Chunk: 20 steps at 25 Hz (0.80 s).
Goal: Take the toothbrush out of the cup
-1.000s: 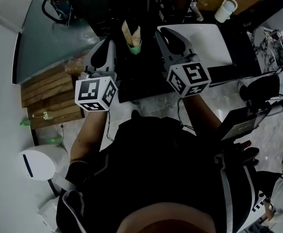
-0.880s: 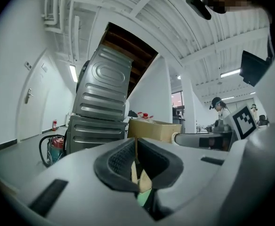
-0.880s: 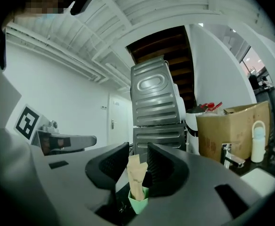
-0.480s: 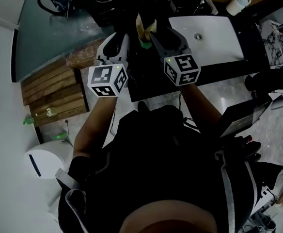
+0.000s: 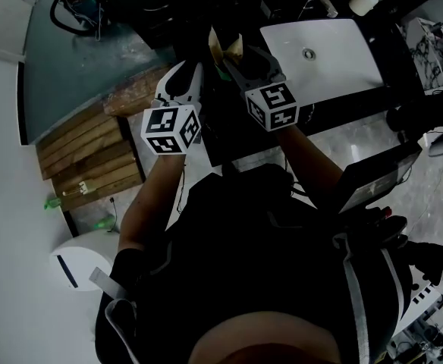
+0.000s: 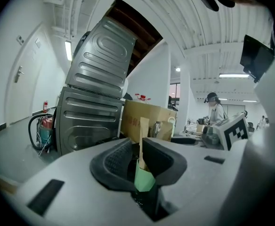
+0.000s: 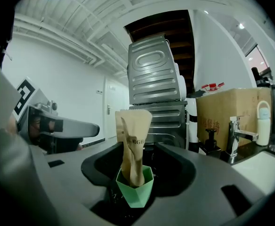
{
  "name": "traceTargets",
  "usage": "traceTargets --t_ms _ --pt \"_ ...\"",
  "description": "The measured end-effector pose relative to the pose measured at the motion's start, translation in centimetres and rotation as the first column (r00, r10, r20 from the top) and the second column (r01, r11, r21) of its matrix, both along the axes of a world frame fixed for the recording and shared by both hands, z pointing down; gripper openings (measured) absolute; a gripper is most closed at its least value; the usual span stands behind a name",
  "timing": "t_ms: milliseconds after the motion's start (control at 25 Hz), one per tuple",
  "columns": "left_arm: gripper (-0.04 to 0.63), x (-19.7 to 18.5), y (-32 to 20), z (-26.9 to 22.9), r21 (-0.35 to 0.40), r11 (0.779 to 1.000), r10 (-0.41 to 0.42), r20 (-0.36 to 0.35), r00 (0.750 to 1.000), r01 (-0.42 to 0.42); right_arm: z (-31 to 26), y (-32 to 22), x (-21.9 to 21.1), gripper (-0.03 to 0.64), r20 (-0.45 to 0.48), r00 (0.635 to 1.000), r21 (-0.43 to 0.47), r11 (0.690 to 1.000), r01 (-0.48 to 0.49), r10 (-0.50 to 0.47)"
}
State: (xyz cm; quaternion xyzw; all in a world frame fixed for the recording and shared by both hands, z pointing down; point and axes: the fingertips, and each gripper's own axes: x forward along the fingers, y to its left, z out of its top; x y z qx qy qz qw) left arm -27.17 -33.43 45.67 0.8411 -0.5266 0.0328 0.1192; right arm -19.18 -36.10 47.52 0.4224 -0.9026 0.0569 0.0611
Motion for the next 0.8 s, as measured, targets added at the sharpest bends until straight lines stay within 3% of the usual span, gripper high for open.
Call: traceTargets --t_ms 200,360,800 --pt "0.075 0.1 0.1 0.3 -0.005 1.000 0.025 0.005 1.000 -0.025 0.8 -0.5 0.0 0.189 0.015 1.000 -0.010 1.000 -0.010 0.011" --pt "0.075 -0.4 0.3 0.2 0.002 1.000 0.025 0.007 1.000 -0.025 0.8 -0.6 -0.4 0.078 0.026 1.000 0.000 1.000 -0.015 0.015" --pt "0.041 -0.5 0.8 -0.9 0.011 0.999 0.033 -0.005 0.999 -0.033 -2.9 -0.1 0.4 0.051 0.107 0.994 0.051 0.998 -0.023 0.017"
